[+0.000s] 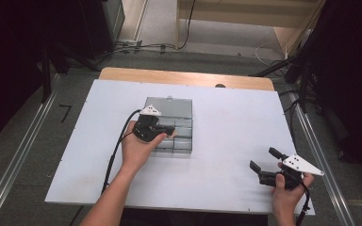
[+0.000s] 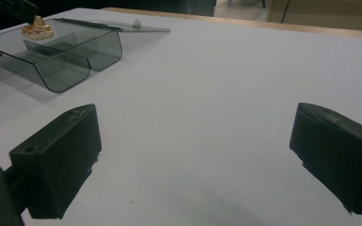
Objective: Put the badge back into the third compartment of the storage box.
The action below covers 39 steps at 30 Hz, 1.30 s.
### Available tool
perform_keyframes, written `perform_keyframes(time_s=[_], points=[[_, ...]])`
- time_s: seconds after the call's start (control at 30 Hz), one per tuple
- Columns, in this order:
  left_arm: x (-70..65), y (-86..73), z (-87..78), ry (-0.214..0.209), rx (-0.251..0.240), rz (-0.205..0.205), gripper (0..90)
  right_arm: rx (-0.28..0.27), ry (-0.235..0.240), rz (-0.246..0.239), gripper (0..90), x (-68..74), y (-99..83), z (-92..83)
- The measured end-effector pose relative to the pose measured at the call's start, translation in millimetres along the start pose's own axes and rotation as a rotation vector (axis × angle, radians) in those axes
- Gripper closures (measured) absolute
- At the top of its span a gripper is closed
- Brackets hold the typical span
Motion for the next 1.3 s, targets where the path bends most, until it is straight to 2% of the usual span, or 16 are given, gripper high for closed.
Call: perform_keyframes(time_s=[0.6, 0.97, 1.1, 1.3], points=[[2.4, 1.2, 13.5, 0.011, -0.01, -0.013, 90.0, 0.0, 0.001, 0.0, 1.2, -0.1, 0.0, 0.0], [7.8, 2.8, 22.0, 0.043, -0.023, -0.027, 90.0, -0.001, 0.0, -0.001, 1.2, -0.3, -0.1, -0.1], [7.8, 5.9, 24.1, 0.056, -0.029, -0.02, 90.0, 0.0, 0.001, 0.0, 1.2, -0.4, -0.1, 0.0], [8.1, 11.2, 28.4, 0.055, -0.043, -0.043, 90.0, 0.001, 0.001, -0.001, 1.2, -0.4, -0.1, 0.1]])
Point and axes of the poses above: each handheld gripper's, and its own axes: z roughly forward along the jaws, y roughly out of its top, x roughly to its left, the point moved 4 cm from there along z, roughly forward along the jaws, and after that the axes turned 1 degree about z, right-handed, at the moved point
